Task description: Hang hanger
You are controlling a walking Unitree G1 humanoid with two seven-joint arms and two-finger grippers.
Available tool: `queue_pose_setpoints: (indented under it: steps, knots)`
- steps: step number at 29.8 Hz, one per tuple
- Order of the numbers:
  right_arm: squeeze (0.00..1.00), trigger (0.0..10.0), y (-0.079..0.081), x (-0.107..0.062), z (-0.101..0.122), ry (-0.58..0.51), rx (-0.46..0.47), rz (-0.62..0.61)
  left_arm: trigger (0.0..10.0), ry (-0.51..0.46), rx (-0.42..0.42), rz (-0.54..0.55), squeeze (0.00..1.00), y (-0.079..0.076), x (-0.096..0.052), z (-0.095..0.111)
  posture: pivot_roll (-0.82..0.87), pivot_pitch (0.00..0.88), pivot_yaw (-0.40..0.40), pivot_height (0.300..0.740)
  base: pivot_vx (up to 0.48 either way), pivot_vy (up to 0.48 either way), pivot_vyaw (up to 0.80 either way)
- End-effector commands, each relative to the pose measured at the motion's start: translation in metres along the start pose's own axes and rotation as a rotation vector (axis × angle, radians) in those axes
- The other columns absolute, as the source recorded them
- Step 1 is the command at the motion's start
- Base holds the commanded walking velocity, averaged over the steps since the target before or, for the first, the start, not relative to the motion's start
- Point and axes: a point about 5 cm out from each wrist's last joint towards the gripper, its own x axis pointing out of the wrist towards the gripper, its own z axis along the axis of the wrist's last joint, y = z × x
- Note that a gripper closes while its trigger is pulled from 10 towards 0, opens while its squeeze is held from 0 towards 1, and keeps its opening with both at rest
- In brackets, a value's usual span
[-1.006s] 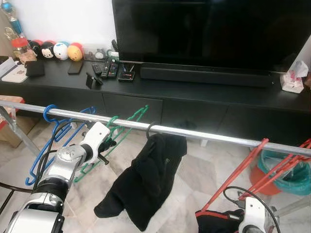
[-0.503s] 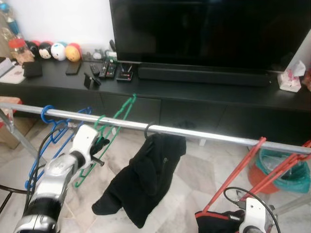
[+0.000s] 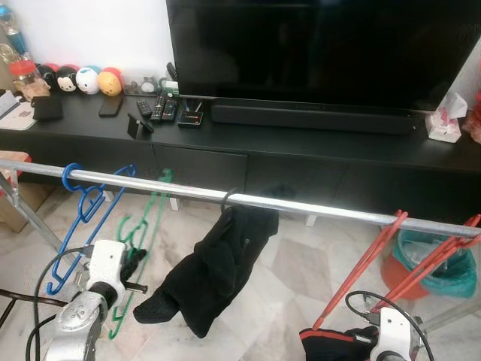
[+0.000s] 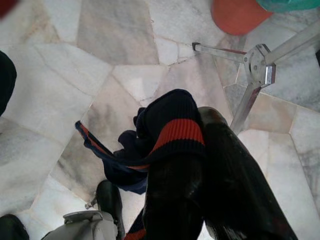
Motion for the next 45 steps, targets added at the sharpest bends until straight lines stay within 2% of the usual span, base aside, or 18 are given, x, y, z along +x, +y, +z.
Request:
queue_pose_setpoints:
  steps: [1,2,3,5,12,14,21,45]
  knots:
    - [0.00,10.0,-0.003,0.000,0.001,-0.013,-0.008,-0.007,10.0,0.075,-0.012,0.053,0.00,0.008,-0.004,-0.018,-0.08,0.000,-0.038,0.740,0.000,0.000,0.00]
    - [0.00,10.0,-0.003,0.000,0.001,-0.013,-0.008,-0.007,10.0,0.075,-0.012,0.053,0.00,0.008,-0.004,-0.018,-0.08,0.000,-0.038,0.740,0.000,0.000,0.00]
    - [0.00,10.0,-0.003,0.000,0.000,-0.011,-0.006,-0.009,10.0,0.143,-0.024,0.053,0.00,0.006,-0.008,-0.033,-0.09,0.000,-0.031,0.740,0.000,0.000,0.00]
    - [0.00,10.0,-0.002,-0.001,-0.001,-0.011,-0.004,-0.009,10.0,0.171,-0.030,0.054,0.00,0.006,-0.010,-0.039,-0.10,0.000,-0.026,0.740,0.000,0.000,0.00]
    - [0.00,10.0,-0.002,-0.002,-0.005,-0.006,0.010,-0.019,10.0,0.177,-0.053,0.069,0.00,0.004,-0.009,-0.042,-0.10,0.000,-0.017,0.740,0.000,0.000,0.00]
    - [0.00,10.0,-0.002,-0.002,-0.006,-0.004,0.009,-0.019,10.0,0.193,-0.055,0.039,0.00,-0.002,-0.009,-0.047,-0.10,0.000,-0.015,0.740,0.000,0.000,0.00]
    - [0.00,10.0,-0.002,-0.003,-0.007,-0.001,0.006,-0.017,10.0,0.207,-0.066,0.055,0.00,-0.002,-0.012,-0.053,-0.09,0.000,-0.022,0.740,-0.082,0.000,0.00]
    - [0.00,10.0,-0.001,-0.004,-0.010,-0.004,0.025,-0.025,10.0,0.202,-0.047,0.030,0.00,-0.005,-0.008,-0.055,-0.09,0.000,-0.019,0.740,-0.366,0.000,0.00]
